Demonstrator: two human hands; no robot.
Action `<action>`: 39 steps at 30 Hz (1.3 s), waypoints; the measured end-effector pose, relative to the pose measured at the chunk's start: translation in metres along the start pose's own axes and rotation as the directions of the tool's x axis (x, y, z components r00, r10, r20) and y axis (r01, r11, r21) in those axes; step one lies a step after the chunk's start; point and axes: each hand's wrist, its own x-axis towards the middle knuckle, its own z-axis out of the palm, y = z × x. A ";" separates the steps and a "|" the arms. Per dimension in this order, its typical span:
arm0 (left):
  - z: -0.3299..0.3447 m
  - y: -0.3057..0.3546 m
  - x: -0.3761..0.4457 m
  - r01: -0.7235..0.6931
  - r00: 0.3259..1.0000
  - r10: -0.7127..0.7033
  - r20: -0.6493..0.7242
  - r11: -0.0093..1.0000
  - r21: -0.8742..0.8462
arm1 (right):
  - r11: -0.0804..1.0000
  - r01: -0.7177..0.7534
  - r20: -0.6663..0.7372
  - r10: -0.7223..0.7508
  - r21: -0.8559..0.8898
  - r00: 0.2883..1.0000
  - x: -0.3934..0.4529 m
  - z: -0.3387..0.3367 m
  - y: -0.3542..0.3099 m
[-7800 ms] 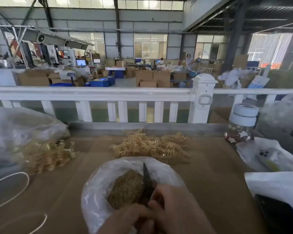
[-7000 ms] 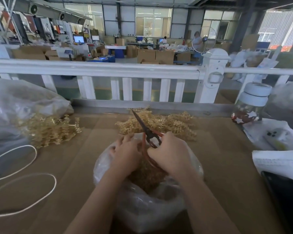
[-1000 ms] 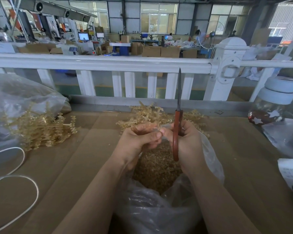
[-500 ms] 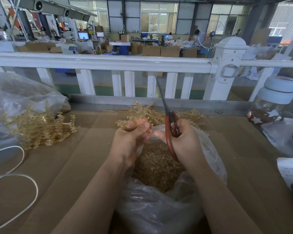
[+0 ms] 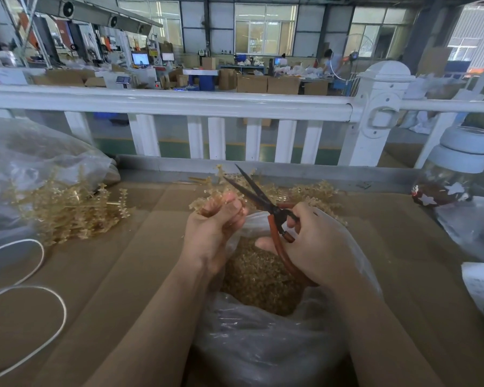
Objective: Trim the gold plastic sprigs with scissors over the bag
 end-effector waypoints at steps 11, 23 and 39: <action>0.002 0.001 -0.003 -0.143 0.989 0.140 0.055 0.988 0.055 | 0.985 0.105 -0.011 -0.108 -0.139 0.994 -0.003 0.001 -0.003; 0.002 0.001 -0.003 -0.171 0.979 0.167 0.114 0.985 0.028 | 0.982 0.086 -0.100 -0.103 -0.167 0.990 -0.001 0.011 -0.003; 0.003 0.002 -0.005 -0.170 0.974 0.167 0.151 0.985 0.010 | 0.974 0.107 -0.084 -0.126 -0.199 0.989 -0.003 0.009 -0.003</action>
